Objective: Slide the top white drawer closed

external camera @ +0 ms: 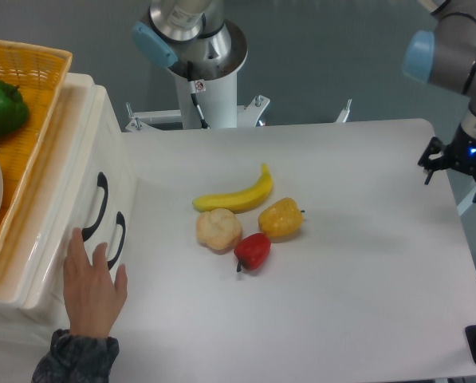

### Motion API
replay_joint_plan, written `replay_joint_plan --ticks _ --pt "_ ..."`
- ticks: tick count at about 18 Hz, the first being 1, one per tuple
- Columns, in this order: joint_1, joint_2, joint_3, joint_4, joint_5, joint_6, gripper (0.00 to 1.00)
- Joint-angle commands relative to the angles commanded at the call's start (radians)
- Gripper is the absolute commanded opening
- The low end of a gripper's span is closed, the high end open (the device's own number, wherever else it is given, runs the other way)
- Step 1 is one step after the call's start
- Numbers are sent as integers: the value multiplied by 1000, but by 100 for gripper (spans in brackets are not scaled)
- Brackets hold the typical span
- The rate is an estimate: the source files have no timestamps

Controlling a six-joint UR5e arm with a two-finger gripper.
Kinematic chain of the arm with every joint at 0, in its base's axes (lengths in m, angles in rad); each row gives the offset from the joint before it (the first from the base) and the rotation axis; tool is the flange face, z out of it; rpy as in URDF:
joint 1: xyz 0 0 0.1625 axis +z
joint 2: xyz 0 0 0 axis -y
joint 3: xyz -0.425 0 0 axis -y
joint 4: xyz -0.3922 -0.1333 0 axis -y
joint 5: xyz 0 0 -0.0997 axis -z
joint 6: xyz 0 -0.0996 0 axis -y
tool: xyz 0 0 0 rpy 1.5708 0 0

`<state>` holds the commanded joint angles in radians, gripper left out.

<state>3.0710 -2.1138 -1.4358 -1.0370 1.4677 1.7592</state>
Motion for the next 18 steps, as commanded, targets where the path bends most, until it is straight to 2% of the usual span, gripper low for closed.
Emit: replay_joint_plan --ticks 2,4,12,18 --pt "-8 -9 0 0 48 40 100" --pt "-9 -28 2 3 51 68 100" --pt "-15 -41 9 5 49 207 100" --pt "-12 -55 25 3 23 217 100"
